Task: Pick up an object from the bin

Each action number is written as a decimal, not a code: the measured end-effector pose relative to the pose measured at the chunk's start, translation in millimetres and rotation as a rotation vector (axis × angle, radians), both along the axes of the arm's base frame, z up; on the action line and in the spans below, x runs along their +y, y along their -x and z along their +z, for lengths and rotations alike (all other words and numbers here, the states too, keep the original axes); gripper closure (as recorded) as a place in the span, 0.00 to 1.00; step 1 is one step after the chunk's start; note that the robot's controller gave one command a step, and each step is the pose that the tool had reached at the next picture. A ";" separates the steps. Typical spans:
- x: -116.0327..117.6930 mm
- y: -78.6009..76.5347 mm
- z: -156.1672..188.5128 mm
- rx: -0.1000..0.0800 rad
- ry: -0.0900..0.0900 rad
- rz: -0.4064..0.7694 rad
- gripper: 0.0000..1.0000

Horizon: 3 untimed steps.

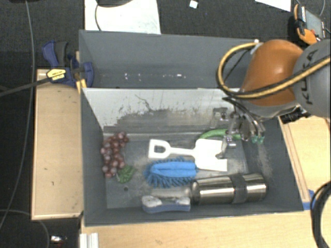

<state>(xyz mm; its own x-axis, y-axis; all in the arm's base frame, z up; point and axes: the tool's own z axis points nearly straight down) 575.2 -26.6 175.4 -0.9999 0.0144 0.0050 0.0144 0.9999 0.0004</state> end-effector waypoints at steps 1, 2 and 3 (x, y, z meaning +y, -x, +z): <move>0.0 -1.7 4.7 -0.008 0.000 0.001 0.00; 65.5 3.0 -83.7 -0.009 0.000 0.251 0.00; 77.8 6.5 -32.8 -0.020 0.002 0.369 0.00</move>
Offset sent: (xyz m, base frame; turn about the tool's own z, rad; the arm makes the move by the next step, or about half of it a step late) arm -0.0057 0.0805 -0.1054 -0.3061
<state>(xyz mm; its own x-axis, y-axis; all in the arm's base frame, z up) 568.6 51.2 142.6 -0.9378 -0.3468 -0.0142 -0.3467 0.9379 -0.0052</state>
